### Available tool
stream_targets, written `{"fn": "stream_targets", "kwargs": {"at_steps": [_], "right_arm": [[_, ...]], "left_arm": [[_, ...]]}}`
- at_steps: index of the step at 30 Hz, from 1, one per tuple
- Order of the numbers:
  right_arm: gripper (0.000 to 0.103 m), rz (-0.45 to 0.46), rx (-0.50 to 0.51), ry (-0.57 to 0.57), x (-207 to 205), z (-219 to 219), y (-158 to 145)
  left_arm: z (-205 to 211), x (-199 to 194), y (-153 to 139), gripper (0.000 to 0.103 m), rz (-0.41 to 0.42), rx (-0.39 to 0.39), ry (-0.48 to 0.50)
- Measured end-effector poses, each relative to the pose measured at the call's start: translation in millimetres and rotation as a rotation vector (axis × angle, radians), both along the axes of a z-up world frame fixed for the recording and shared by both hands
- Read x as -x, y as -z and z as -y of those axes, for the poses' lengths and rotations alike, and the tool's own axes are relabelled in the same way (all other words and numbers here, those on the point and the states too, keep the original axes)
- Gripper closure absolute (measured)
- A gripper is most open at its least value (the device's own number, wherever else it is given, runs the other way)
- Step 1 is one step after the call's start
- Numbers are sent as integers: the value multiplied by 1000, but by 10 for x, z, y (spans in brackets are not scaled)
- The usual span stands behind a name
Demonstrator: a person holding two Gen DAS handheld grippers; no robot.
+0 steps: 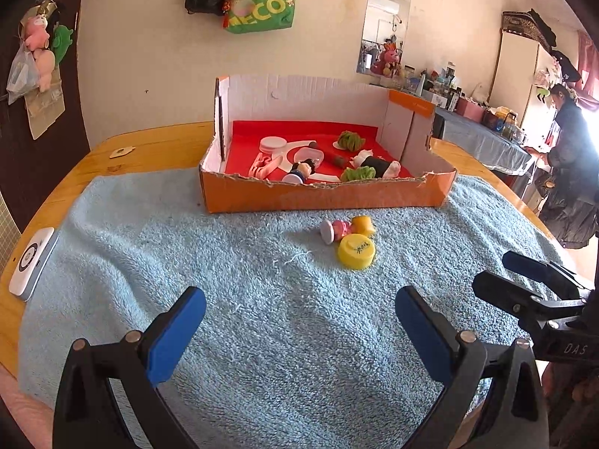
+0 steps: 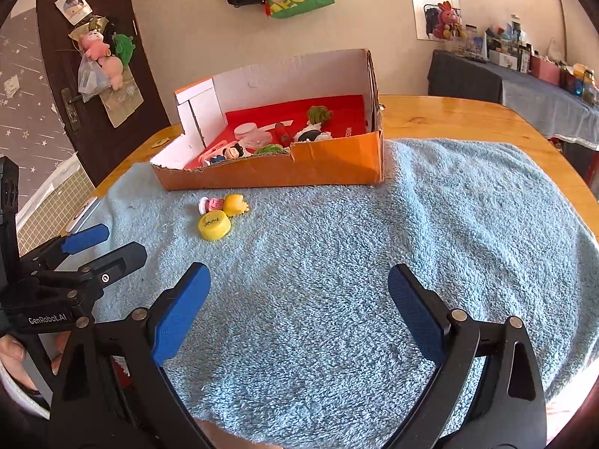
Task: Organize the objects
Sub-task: 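Move the left tool toward the yellow lid while the right tool approaches the pink-and-yellow figure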
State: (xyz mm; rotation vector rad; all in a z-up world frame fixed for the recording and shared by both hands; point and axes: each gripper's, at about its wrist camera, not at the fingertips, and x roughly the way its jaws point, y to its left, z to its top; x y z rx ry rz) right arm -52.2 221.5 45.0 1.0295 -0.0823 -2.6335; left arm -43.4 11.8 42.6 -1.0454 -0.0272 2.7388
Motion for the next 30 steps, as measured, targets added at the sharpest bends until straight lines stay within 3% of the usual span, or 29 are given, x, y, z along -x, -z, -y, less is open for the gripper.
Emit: {"fn": "stream_targets", "kwargs": {"at_steps": [23, 30], "right_arm": [[6, 29, 13, 5, 100, -41, 97], [6, 32, 22, 11, 161, -104, 89]], "left_arm": [[-47, 150, 128, 0, 49, -9, 1], [-200, 337, 140, 4, 66, -9, 45]]}}
